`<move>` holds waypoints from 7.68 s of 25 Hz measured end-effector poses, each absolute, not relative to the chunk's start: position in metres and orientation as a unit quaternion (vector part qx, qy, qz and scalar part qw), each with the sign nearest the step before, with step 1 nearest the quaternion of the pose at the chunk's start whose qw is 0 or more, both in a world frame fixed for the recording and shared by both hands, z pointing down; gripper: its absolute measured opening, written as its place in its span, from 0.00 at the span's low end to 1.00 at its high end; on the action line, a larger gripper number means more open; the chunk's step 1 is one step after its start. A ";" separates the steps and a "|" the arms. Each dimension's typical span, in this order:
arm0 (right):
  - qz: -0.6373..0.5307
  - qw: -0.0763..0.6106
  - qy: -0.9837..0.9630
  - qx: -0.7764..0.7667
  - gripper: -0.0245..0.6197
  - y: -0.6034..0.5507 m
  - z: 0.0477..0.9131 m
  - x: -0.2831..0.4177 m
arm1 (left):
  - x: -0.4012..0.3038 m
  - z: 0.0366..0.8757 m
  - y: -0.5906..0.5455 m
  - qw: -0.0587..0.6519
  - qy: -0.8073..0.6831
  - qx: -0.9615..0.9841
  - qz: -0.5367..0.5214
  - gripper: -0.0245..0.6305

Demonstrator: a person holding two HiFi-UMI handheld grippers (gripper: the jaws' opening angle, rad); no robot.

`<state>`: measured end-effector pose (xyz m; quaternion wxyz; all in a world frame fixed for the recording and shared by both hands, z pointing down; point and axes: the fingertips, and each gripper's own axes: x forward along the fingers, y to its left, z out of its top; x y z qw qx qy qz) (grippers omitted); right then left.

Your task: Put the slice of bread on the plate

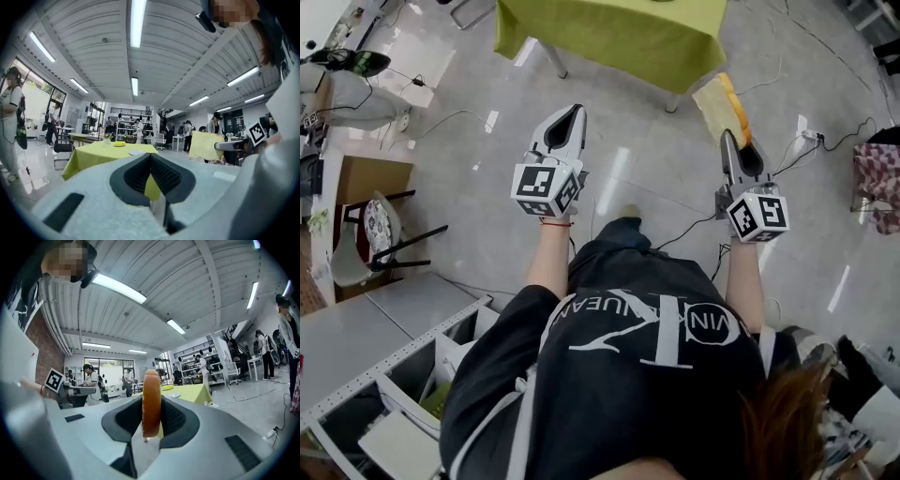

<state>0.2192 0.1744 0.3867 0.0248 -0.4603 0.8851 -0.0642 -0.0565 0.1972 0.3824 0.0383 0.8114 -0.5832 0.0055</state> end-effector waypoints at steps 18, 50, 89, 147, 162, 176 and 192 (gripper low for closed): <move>-0.063 0.038 0.878 -0.472 0.18 0.097 0.371 0.176 | -0.101 0.388 0.114 0.049 -0.566 0.823 -0.008 0.05; -0.082 0.047 0.893 -0.440 0.18 -0.035 0.363 0.119 | -0.174 0.393 0.016 0.071 -0.614 0.786 -0.018 0.05; -0.148 0.032 0.887 -0.436 0.18 -0.232 0.410 0.098 | -0.171 0.407 -0.199 0.090 -0.581 0.808 0.034 0.05; -0.430 -0.149 0.796 -0.400 0.59 -0.381 0.512 0.049 | -0.140 0.435 -0.399 0.134 -0.509 0.849 0.041 0.05; -0.429 -0.123 0.793 -0.415 0.60 -0.375 0.503 0.072 | -0.104 0.418 -0.413 0.115 -0.470 0.874 0.041 0.05; -0.329 -0.092 0.834 -0.434 0.13 -0.384 0.465 0.075 | -0.115 0.405 -0.402 0.103 -0.482 0.869 0.036 0.05; -0.220 -0.063 0.858 -0.460 0.04 -0.385 0.413 0.081 | -0.133 0.385 -0.387 0.091 -0.505 0.858 0.004 0.05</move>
